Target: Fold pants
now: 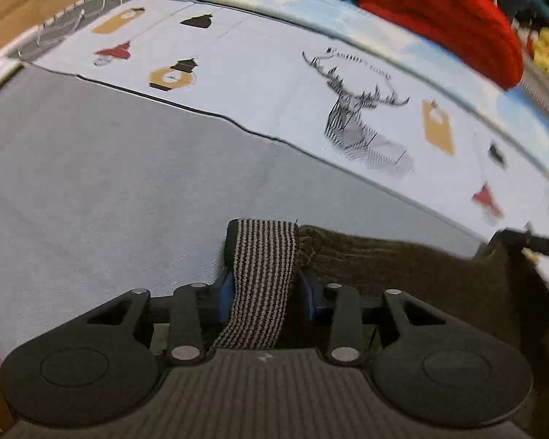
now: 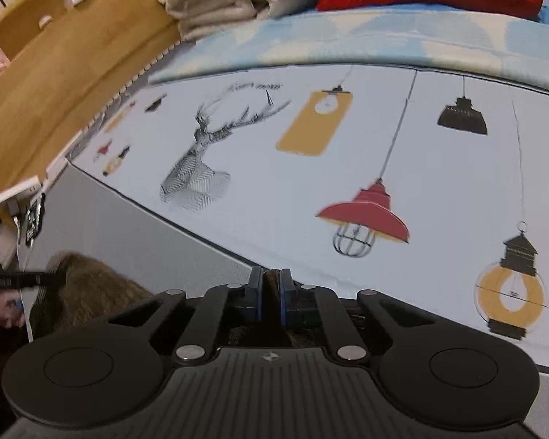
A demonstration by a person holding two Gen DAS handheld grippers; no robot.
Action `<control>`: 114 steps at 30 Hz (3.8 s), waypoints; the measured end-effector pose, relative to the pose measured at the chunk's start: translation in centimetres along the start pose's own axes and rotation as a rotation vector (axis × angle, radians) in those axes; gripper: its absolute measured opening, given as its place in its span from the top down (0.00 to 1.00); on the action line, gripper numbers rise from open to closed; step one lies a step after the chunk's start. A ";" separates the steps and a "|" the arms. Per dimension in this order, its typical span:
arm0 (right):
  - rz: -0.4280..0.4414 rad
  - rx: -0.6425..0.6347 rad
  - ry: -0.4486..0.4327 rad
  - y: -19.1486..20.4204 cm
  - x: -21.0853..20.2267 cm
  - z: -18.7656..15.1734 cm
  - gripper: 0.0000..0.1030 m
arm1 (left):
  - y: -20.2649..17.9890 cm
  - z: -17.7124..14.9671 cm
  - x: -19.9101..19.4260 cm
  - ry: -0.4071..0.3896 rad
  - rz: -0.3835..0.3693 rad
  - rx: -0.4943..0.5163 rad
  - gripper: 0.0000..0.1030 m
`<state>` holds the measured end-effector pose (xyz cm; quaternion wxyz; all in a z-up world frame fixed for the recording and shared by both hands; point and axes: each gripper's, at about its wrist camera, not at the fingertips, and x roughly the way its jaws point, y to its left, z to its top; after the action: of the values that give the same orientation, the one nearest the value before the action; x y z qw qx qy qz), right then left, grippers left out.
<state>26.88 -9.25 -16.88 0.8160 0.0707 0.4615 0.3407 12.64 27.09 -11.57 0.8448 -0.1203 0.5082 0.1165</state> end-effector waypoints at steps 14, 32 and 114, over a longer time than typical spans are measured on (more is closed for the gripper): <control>-0.233 0.050 -0.101 -1.3 -3.0 0.4 0.65 | -3.4 1.1 -4.4 -0.172 0.069 0.074 0.45; -0.538 0.259 -0.253 -12.9 -19.6 -6.4 0.64 | -16.4 0.5 -6.7 -0.176 -0.078 0.164 0.40; -0.741 1.274 -0.504 -25.4 -39.6 -40.7 0.28 | -24.6 -19.7 -10.9 -0.215 -0.289 0.571 0.41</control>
<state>-6.81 -61.23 -22.82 0.7591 0.4422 0.3623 -0.3114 -0.87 -3.25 -8.79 0.9010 0.0635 0.4059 -0.1394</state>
